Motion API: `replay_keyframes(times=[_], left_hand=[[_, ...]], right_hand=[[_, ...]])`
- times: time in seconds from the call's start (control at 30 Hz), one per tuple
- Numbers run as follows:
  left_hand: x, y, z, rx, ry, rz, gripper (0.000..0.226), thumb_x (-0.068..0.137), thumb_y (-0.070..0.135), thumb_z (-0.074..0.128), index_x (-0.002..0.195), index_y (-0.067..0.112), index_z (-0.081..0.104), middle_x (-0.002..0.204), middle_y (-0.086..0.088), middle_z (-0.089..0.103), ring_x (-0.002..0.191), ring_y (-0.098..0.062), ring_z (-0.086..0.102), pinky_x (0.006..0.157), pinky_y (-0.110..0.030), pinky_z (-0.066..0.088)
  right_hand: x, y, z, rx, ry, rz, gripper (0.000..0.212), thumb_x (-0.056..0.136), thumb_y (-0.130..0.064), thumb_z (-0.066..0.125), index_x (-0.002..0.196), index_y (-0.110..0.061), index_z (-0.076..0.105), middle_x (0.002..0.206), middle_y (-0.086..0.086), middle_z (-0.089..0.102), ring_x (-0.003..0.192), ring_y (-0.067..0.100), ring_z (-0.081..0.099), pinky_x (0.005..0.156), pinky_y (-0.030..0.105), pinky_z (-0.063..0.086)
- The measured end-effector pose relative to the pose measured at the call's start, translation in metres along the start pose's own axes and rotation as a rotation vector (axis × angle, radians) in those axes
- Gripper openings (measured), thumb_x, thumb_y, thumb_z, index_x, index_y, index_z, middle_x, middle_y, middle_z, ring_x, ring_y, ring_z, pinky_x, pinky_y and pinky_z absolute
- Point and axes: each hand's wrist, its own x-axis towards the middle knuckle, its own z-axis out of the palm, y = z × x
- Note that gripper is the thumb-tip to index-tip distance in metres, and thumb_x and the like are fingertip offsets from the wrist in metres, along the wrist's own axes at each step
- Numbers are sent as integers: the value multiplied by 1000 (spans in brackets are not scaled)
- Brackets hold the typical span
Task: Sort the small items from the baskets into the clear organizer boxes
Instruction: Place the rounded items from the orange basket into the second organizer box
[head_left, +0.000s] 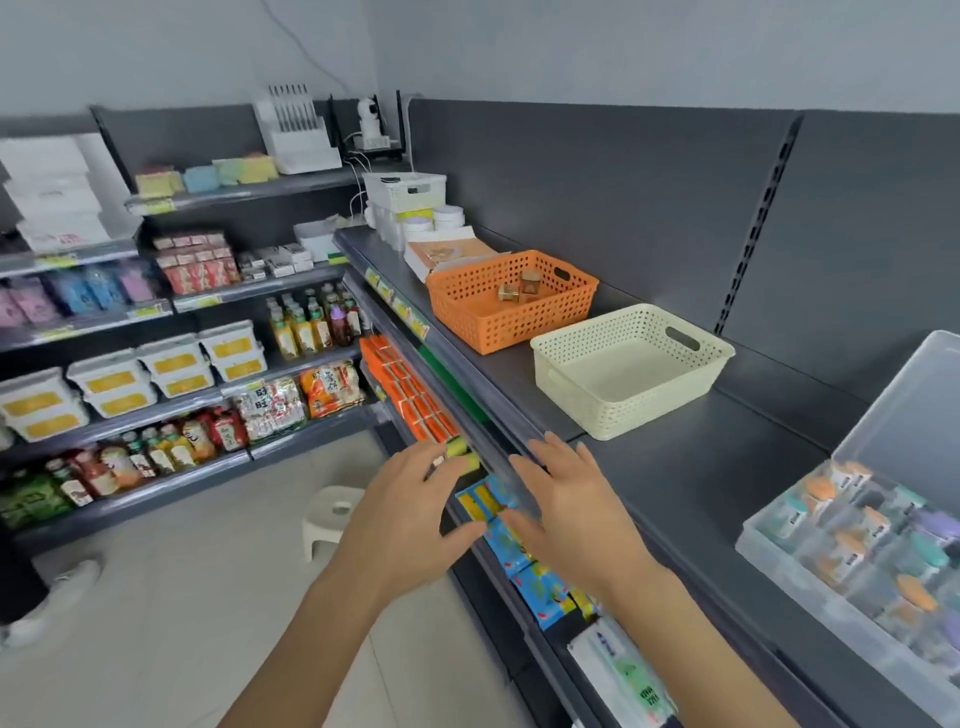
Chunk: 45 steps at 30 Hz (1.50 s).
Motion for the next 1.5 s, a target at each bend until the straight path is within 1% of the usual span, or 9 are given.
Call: replay_keyframes(times=[0.2,0.37,0.5,0.6,0.73,0.9,1.23,1.4,1.5], left_hand=[[65,-50,5,35,29,-40,62,76,57,61,126,21,56,127,-3,57,120,-20,48,94,-26,34],[115,-88,12,-50,10,-29,69,83,60,51,139,21,44,145,0,41,135,-20,35,103,-24,18],[163,-129,25,-83,29,35,79,78,69,34,135,17,50,141,-3,46,132,-21,41,105,-28,29],[203,-158,29,-120,19,88,86,76,72,29,139,16,47,144,-2,41,135,-19,36,109,-30,27],[254,-201,21,-129,-11,175,75,84,66,48,143,19,40,148,1,35,139,-15,28,110,-26,20],[311,-244,7,-173,0,265,71,85,59,52,144,20,38,149,3,33,139,-13,27,111,-28,25],[399,-252,22,-247,-39,430,72,85,60,51,144,21,37,148,7,31,137,-9,25,110,-25,25],[439,-234,33,-248,-72,476,69,86,58,52,144,25,34,149,11,27,136,-6,24,109,-24,25],[466,-226,40,-233,-83,516,67,86,58,52,143,28,35,148,12,27,135,-6,27,108,-26,28]], right_hand=[[82,19,29,17,-20,-16,52,70,-32,80,113,-10,62,119,17,62,120,38,54,98,57,38],[137,30,53,6,-50,6,48,76,-34,72,116,-9,61,125,17,59,127,38,47,103,56,34],[178,38,74,34,-84,84,49,85,-34,65,127,-9,55,137,16,50,137,34,34,112,53,21],[214,41,88,44,-51,153,47,85,-32,65,126,-9,57,133,13,53,134,34,38,110,53,23],[264,35,98,-9,14,238,30,88,-26,63,114,-9,62,121,12,60,123,35,48,104,50,38],[311,28,103,-1,5,396,35,94,-29,55,123,-10,58,132,10,53,132,29,38,109,44,34],[356,66,111,-58,-52,601,48,97,-38,47,139,-17,44,147,4,39,140,22,26,115,38,26],[371,100,116,-77,-17,618,46,95,-39,49,134,-14,50,141,5,45,131,21,39,108,32,37],[379,119,120,-83,5,636,46,95,-37,50,135,-14,49,141,4,45,132,20,39,106,28,35]])
